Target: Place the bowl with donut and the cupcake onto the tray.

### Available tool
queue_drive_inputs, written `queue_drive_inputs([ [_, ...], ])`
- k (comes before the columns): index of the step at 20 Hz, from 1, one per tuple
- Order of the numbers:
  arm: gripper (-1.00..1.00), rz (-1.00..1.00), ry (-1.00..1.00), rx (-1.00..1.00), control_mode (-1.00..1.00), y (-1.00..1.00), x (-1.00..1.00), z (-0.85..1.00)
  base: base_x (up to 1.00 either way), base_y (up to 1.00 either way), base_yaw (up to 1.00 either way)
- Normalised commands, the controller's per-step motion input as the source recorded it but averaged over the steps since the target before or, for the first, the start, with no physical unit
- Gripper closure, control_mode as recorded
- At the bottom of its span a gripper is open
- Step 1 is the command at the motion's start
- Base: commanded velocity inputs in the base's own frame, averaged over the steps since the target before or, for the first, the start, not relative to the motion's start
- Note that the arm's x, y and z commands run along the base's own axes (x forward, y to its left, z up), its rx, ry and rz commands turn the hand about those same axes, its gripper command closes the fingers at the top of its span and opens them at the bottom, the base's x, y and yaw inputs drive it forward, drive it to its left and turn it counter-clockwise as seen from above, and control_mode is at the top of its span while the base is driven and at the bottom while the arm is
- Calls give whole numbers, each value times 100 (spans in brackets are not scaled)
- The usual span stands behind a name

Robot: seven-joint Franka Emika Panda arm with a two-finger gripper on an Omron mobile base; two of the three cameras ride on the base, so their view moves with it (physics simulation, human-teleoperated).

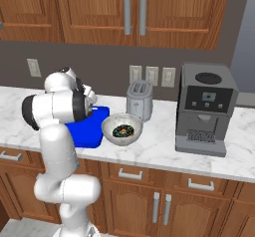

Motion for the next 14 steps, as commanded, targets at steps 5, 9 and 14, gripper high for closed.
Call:
queue_drive_inputs([
  [5, -100, 0, -7, 0, -100, -20, -54, 21, 0, 0, 0],
  [9, -100, 0, -4, 0, -100, -24, -51, 1, 0, 0, 0],
  [14, -100, 2, -4, 0, -100, -30, -59, 10, 0, 0, 0],
])
